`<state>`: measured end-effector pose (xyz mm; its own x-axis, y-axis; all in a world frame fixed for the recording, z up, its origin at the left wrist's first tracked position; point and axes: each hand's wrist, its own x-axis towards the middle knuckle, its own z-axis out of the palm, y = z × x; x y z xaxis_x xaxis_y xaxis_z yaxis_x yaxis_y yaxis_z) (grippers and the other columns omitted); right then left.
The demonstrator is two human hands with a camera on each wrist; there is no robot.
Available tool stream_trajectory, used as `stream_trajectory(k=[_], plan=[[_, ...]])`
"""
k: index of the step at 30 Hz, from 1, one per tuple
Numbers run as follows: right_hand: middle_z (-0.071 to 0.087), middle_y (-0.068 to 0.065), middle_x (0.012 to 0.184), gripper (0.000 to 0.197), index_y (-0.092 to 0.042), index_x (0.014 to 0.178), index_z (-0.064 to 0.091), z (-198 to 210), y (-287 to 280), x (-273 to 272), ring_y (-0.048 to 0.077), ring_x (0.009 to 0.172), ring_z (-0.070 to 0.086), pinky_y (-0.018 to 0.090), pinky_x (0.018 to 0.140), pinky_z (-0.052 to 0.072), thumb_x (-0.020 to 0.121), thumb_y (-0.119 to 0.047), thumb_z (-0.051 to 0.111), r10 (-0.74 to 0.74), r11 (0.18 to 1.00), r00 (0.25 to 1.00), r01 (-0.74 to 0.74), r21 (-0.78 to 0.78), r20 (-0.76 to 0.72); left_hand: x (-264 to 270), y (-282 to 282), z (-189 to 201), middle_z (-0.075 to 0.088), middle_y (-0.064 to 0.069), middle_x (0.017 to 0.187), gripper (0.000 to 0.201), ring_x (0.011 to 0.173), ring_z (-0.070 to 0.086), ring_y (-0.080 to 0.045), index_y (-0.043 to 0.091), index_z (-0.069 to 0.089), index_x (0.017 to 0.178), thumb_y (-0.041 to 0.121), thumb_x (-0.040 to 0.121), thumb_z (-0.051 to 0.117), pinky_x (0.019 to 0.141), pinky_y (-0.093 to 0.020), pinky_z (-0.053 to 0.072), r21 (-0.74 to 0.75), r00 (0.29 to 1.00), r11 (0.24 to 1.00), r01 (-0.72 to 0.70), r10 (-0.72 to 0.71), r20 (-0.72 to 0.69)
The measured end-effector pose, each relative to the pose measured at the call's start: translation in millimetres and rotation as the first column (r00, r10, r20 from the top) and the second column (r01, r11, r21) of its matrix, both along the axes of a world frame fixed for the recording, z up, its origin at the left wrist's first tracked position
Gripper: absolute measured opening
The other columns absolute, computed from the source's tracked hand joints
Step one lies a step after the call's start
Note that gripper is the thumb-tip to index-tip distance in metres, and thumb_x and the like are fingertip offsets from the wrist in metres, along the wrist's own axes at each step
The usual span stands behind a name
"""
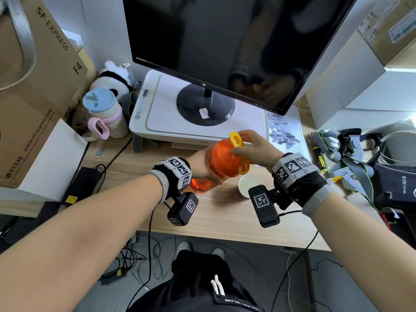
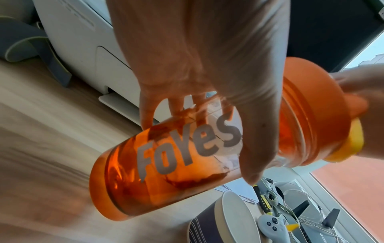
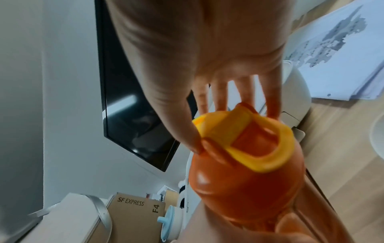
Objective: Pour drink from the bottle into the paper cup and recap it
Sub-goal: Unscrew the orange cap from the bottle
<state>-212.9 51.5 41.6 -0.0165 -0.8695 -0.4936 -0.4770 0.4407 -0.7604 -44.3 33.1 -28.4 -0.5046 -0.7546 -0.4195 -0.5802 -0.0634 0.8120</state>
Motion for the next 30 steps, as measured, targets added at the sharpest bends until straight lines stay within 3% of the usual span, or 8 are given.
stream_trajectory(k=[2, 4, 8, 13, 17, 23, 27, 30], plan=[[0.048, 0.001, 0.123, 0.082, -0.020, 0.137, 0.032, -3.1, 5.0, 2.5, 0.023, 0.108, 0.052, 0.035, 0.078, 0.052, 0.070, -0.040, 0.075, 0.061, 0.998, 0.990, -0.057, 0.029, -0.126, -7.2, 0.5, 2.5, 0.058, -0.006, 0.132, 0.100, 0.121, 0.055, -0.025, 0.021, 0.037, 0.138, 0.012, 0.053, 0.090, 0.103, -0.042, 0.045, -0.008, 1.000, 1.000, 0.008, -0.008, -0.009], [0.048, 0.001, 0.113, 0.092, -0.023, 0.135, 0.030, -6.0, 10.6, 5.1, 0.025, 0.103, 0.054, 0.036, 0.068, 0.055, 0.062, -0.046, 0.079, 0.081, 0.997, 0.978, -0.083, 0.000, -0.193, -13.3, 1.2, 3.7, 0.058, -0.007, 0.132, 0.100, 0.121, 0.054, -0.027, 0.018, 0.037, 0.138, 0.012, 0.054, 0.089, 0.103, -0.043, 0.045, -0.013, 1.000, 1.000, 0.022, -0.022, -0.009], [0.052, 0.002, 0.107, 0.084, -0.022, 0.130, 0.034, -6.5, 13.9, 2.0, 0.028, 0.103, 0.057, 0.045, 0.082, 0.055, 0.061, -0.042, 0.079, 0.078, 0.992, 0.959, -0.102, -0.077, -0.272, -19.6, 4.6, 4.1, 0.057, -0.008, 0.132, 0.098, 0.121, 0.055, -0.025, 0.016, 0.038, 0.137, 0.008, 0.054, 0.089, 0.104, -0.041, 0.044, -0.018, 0.999, 0.999, 0.035, -0.036, -0.019], [0.053, 0.007, 0.108, 0.077, -0.018, 0.127, 0.035, -1.9, 19.9, -11.8, 0.027, 0.097, 0.056, 0.039, 0.071, 0.055, 0.065, -0.037, 0.078, 0.025, 0.996, 0.978, -0.043, -0.084, -0.207, -28.1, 4.5, 11.7, 0.059, -0.007, 0.131, 0.097, 0.119, 0.056, -0.025, 0.019, 0.039, 0.137, 0.014, 0.054, 0.090, 0.103, -0.042, 0.045, -0.037, 0.996, 0.996, 0.085, -0.085, 0.011], [0.053, 0.004, 0.102, 0.072, -0.015, 0.123, 0.037, -2.7, 25.6, -14.6, 0.024, 0.090, 0.054, 0.032, 0.071, 0.045, 0.066, -0.035, 0.076, 0.017, 0.988, 0.963, -0.058, -0.146, -0.270, -38.0, 6.1, 16.9, 0.058, -0.001, 0.119, 0.086, 0.106, 0.054, -0.018, 0.013, 0.042, 0.133, 0.005, 0.059, 0.086, 0.094, -0.033, 0.044, -0.070, 0.995, 0.992, 0.103, -0.104, -0.002], [0.056, 0.006, 0.105, 0.071, -0.017, 0.124, 0.038, 8.6, 30.2, -33.4, 0.027, 0.096, 0.057, 0.041, 0.082, 0.053, 0.066, -0.032, 0.077, 0.081, 0.975, 0.963, -0.130, -0.181, -0.257, -40.6, 5.6, 15.0, 0.058, 0.000, 0.119, 0.088, 0.106, 0.053, -0.015, 0.014, 0.041, 0.135, 0.005, 0.060, 0.085, 0.093, -0.029, 0.042, -0.061, 0.989, 0.987, 0.150, -0.150, 0.000], [0.050, 0.006, 0.105, 0.069, -0.014, 0.123, 0.038, 9.9, 26.5, -60.5, 0.026, 0.092, 0.053, 0.039, 0.069, 0.051, 0.069, -0.033, 0.077, -0.054, 0.971, 0.972, -0.003, -0.240, -0.230, -32.1, 4.4, 1.9, 0.053, 0.004, 0.116, 0.091, 0.113, 0.053, -0.017, 0.014, 0.040, 0.135, 0.007, 0.057, 0.087, 0.094, -0.024, 0.037, -0.055, 0.996, 0.995, 0.084, -0.083, 0.025], [0.047, 0.011, 0.116, 0.075, -0.011, 0.130, 0.034, -16.9, 29.6, -84.8, 0.030, 0.098, 0.052, 0.040, 0.062, 0.054, 0.071, -0.031, 0.076, -0.188, 0.978, 0.961, 0.163, -0.131, -0.203, -26.5, 5.0, -7.9, 0.051, 0.005, 0.115, 0.095, 0.112, 0.050, -0.013, 0.015, 0.039, 0.136, 0.009, 0.056, 0.088, 0.098, -0.025, 0.037, -0.033, 0.998, 0.998, 0.059, -0.058, 0.035]])
